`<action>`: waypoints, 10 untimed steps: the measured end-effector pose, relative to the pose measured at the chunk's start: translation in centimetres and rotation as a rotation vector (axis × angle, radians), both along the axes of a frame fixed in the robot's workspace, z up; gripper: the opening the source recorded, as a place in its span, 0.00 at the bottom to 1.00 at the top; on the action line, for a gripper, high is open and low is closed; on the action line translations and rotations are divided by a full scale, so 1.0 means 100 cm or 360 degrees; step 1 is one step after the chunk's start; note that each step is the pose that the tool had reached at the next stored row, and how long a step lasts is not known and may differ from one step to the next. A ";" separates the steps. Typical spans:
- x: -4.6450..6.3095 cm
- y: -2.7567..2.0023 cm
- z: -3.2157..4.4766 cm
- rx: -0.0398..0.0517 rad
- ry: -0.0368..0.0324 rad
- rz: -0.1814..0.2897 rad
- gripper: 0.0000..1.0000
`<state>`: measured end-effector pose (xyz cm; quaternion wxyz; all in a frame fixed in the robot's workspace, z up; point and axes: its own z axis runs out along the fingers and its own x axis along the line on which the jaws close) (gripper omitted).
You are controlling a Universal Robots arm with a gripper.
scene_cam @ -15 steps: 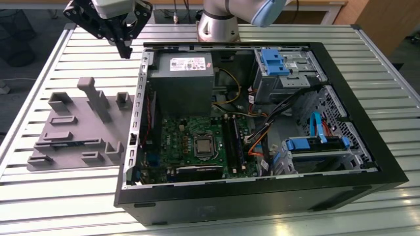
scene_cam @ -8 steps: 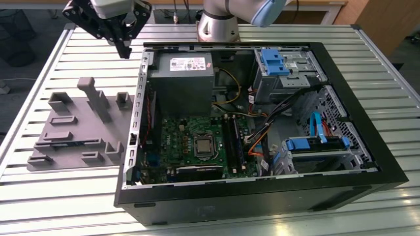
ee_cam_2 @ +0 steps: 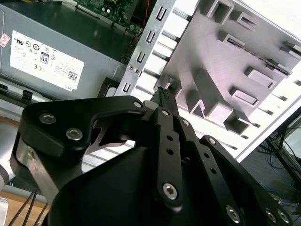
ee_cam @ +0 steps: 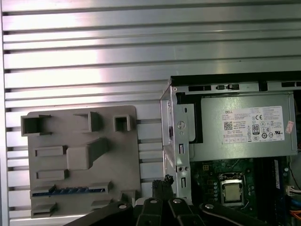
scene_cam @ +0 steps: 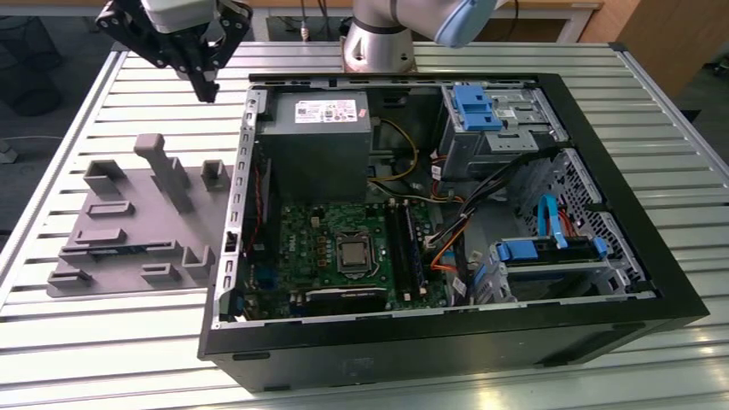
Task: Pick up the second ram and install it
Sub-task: 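Reach for the second ram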
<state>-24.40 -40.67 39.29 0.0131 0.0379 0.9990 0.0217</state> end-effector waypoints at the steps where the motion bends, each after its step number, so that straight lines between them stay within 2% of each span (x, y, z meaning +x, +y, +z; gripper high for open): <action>1: -0.001 -0.0001 0.0000 0.0000 0.0000 0.0000 0.11; 3: -0.004 -0.0007 0.0000 0.0000 0.0000 0.0000 0.11; 6: -0.007 -0.0045 -0.0002 0.0000 0.0000 0.0000 0.11; 10: -0.014 -0.0139 -0.0006 0.0000 0.0000 0.0000 0.11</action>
